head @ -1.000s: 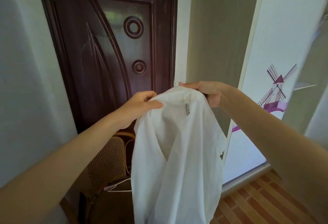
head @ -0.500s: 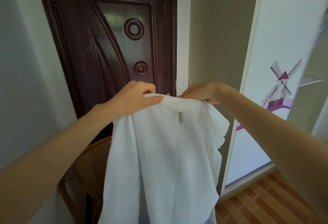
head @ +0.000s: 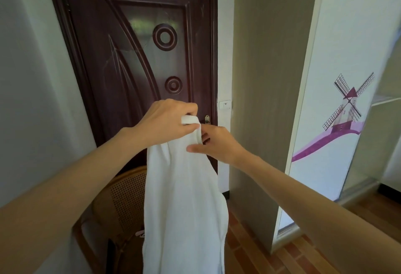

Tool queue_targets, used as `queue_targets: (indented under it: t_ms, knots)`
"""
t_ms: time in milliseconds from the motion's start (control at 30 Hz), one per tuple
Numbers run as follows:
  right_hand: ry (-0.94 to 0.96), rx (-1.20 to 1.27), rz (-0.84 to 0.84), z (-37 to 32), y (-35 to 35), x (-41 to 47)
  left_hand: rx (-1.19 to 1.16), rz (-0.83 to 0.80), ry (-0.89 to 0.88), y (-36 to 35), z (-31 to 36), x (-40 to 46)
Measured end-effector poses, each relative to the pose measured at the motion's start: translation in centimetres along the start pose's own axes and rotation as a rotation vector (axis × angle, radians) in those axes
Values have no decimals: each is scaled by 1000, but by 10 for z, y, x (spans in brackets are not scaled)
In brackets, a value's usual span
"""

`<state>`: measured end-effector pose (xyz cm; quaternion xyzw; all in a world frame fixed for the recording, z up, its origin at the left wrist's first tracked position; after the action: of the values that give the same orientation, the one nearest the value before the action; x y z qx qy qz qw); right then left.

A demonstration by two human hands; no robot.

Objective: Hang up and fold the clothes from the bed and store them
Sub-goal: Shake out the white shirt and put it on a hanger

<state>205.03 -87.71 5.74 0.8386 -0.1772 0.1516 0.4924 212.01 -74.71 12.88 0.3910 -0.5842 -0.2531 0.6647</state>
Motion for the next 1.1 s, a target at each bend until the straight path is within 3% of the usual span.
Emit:
queue_targets:
  t_ms: [100,200,400,533,700,767,933,1100]
  knots:
    - [-15,259,-205,6,-9,0,13,26,-9,5,-10,-8]
    - [-76,458,-273,18,-22,-5,47,54,64,12,-24,-17]
    - [-80,-131,-190,23,-55,-10,70,128,205,18,-42,-30]
    - [-198,-222,-134,21,-65,-4,74,145,241,20,-42,-37]
    - [-357,-244,50,31,-26,15,-22,-46,343,25,-56,-55]
    - [-330,-275,159,23,-3,22,-139,-83,360,19,-62,-63]
    - [-168,-377,418,-17,58,38,-550,36,415,7,-57,-72]
    - [45,-553,461,-40,100,41,-756,-43,484,3,-55,-74]
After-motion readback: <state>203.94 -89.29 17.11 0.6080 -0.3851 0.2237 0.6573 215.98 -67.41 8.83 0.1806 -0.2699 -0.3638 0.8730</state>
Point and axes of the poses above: each hand's wrist, its own x-axis towards the middle knuckle, its own y-axis out of the back of the hand, z = x × y, the point moved 3 cm from there along x, towards the middle knuckle, and after that the axes turned 7 degrees about -x, right-handed, at the moved point
